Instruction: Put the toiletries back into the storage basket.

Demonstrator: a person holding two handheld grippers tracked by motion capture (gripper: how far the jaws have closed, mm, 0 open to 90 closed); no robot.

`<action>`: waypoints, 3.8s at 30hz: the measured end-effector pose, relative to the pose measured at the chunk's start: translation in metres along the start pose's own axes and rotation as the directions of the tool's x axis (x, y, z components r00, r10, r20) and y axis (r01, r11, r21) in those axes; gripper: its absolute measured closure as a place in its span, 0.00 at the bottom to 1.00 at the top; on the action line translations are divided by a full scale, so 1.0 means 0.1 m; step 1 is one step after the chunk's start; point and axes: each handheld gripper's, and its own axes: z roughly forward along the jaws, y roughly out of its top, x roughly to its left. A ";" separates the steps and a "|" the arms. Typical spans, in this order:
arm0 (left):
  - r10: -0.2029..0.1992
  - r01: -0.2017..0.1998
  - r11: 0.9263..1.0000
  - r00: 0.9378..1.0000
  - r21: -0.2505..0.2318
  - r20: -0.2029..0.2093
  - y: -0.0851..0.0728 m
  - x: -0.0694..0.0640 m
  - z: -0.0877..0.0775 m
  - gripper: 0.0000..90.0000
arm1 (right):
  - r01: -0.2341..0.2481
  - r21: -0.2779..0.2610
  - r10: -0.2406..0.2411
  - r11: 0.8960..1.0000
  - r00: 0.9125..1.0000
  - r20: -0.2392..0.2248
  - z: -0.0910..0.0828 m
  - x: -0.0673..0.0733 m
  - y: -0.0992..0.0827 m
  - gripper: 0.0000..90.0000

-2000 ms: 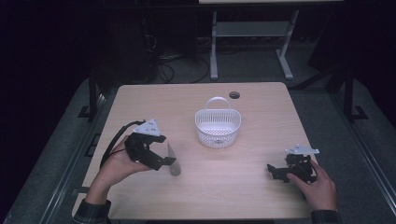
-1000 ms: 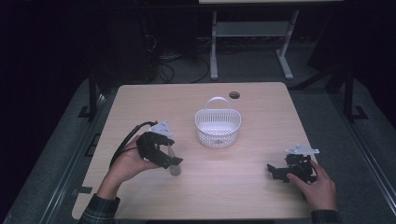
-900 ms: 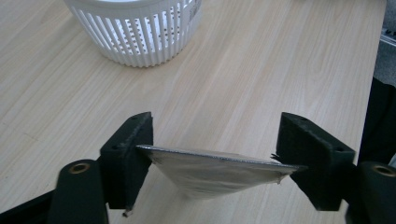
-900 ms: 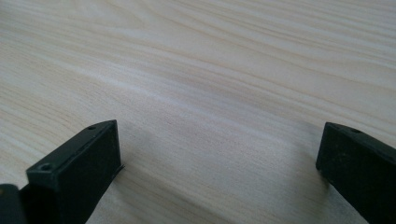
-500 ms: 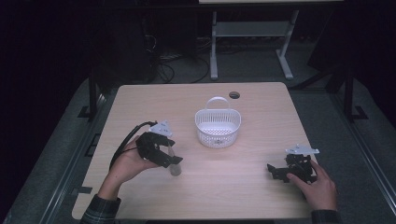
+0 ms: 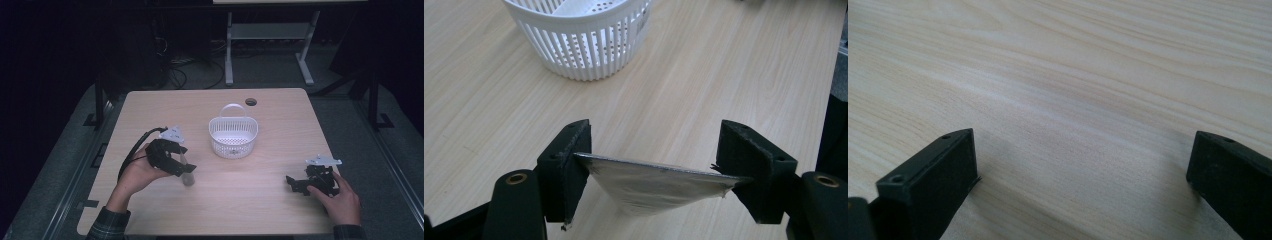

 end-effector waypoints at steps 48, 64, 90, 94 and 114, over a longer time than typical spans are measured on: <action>-0.022 0.021 0.997 0.999 -0.068 -0.023 0.62 0.19 -0.05 0.33 | 0.002 0.000 -0.002 1.000 1.000 0.000 0.00 0.00 0.00 0.00; -0.029 0.028 0.995 1.000 -0.092 -0.010 0.78 0.25 -0.11 0.33 | 0.002 0.001 -0.002 1.000 1.000 0.000 0.00 0.00 0.00 0.00; -0.012 0.009 0.991 1.000 -0.131 -0.018 1.15 0.28 -0.25 0.33 | 0.001 -0.001 -0.001 1.000 1.000 0.000 0.00 0.00 0.00 0.00; -0.010 0.007 0.990 1.000 -0.139 -0.021 1.22 0.28 -0.26 0.33 | 0.001 0.000 -0.001 1.000 1.000 0.000 0.00 0.00 0.00 0.00; -0.013 0.006 0.985 0.999 -0.173 -0.040 1.44 0.34 -0.13 0.33 | 0.001 -0.001 -0.001 1.000 1.000 0.000 0.00 0.00 0.00 0.00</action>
